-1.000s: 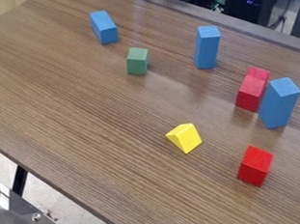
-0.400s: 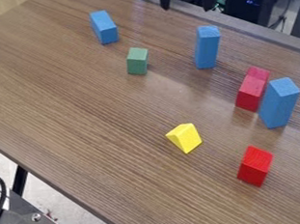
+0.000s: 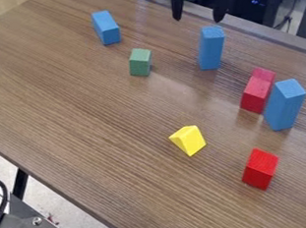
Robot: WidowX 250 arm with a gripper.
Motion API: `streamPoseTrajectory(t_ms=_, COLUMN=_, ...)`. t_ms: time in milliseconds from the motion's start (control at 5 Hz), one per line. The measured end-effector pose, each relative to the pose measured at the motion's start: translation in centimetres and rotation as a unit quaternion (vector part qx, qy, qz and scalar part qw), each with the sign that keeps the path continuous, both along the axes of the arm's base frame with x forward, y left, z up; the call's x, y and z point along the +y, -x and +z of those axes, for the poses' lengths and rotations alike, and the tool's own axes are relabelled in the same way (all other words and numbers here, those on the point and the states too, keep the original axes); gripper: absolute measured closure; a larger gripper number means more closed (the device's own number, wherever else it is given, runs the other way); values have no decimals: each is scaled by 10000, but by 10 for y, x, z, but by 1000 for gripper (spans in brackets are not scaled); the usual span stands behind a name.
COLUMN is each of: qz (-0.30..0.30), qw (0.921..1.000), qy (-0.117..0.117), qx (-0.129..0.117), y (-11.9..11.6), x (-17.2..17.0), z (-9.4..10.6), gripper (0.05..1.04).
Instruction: Put the blue rectangular block in the middle of the table
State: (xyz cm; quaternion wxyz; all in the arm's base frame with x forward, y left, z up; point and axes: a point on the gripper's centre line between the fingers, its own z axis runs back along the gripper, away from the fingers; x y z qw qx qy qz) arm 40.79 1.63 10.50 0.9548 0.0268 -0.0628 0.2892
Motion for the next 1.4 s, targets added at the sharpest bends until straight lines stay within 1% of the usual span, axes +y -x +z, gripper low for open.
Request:
streamPoseTrajectory(t_ms=200, qz=11, qw=10000, qy=17, qx=-1, y=-6, x=-1, z=-4, gripper=84)
streamPoseTrajectory(t_ms=400, qz=48, qw=9999, qy=50, qx=-119, y=-11, x=-2, z=1, gripper=84)
streamPoseTrajectory(t_ms=600, qz=52, qw=10000, qy=59, qx=17, y=-13, x=-4, z=-11, gripper=84)
streamPoseTrajectory(t_ms=800, qz=30, qw=10000, qy=68, qx=-29, y=-15, x=-7, z=-9, gripper=84)
streamPoseTrajectory(t_ms=1000, qz=22, qw=10000, qy=41, qx=83, y=-16, x=-9, z=-20, gripper=84)
streamPoseTrajectory(t_ms=1200, qz=20, qw=9999, qy=14, qx=102, y=-16, x=-11, z=-23, gripper=84)
streamPoseTrajectory(t_ms=1400, qz=56, qw=10000, qy=20, qx=67, y=-17, x=-12, z=-23, gripper=127)
